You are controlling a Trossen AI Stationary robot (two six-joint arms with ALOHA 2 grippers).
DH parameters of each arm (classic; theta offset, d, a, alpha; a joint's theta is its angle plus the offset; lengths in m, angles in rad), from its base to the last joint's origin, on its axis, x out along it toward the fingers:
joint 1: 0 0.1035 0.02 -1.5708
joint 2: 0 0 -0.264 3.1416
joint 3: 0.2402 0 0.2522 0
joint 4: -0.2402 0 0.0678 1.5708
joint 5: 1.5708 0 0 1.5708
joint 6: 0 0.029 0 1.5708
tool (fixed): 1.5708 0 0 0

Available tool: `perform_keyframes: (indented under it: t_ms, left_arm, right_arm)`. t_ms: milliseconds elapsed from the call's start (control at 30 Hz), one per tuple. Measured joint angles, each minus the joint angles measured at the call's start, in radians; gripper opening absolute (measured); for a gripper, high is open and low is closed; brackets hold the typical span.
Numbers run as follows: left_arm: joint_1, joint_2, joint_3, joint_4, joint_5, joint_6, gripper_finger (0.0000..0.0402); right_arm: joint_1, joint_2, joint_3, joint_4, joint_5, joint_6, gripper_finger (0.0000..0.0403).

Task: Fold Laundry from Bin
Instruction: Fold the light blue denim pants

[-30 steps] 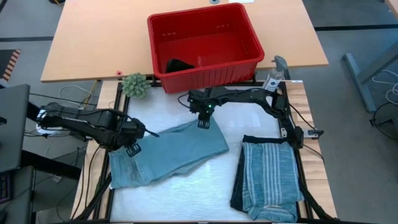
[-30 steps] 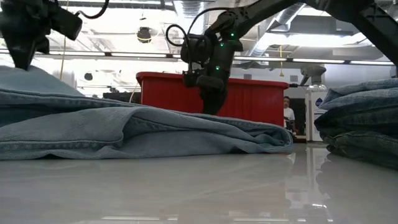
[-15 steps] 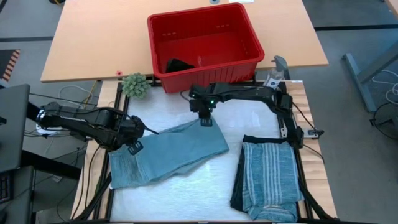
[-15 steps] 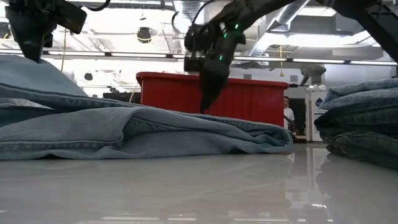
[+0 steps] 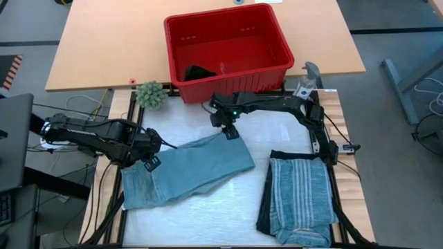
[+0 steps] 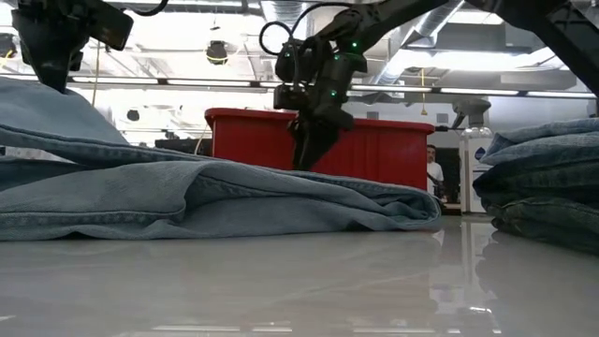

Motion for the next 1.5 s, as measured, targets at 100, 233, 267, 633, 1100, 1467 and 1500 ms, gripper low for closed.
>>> perform_keyframes:
  t_ms: [100,233,267,633,1100,1467,1500]
  left_arm:
    - [0.0,0.0,0.0,0.001,-0.003,-0.012,0.0]
    - [0.0,0.0,0.0,0.001,-0.015,-0.014,0.0]
    - [0.0,0.0,0.0,0.001,-0.021,-0.014,0.0]
    - [0.0,0.0,-0.001,0.001,-0.035,-0.016,0.0]
    - [0.0,0.0,-0.001,0.001,-0.037,-0.017,0.0]
    - [0.0,0.0,-0.001,0.001,-0.026,-0.051,0.0]
    - [0.0,0.0,-0.001,0.001,-0.029,-0.061,0.0]
  right_arm:
    - [-0.012,0.007,0.001,-0.002,-0.027,-0.001,0.0235]
    - [0.0,0.048,0.0,-0.038,-0.04,-0.004,0.023]
    - [0.004,0.059,0.0,-0.042,-0.043,-0.009,0.0229]
    - [0.028,0.09,0.0,-0.053,-0.008,-0.039,0.0192]
    - [0.023,0.095,0.001,-0.101,-0.005,-0.046,0.002]
    - [-0.005,0.084,0.019,-0.13,0.019,0.008,0.0022]
    - [-0.009,0.084,0.026,-0.135,0.017,0.015,0.0022]
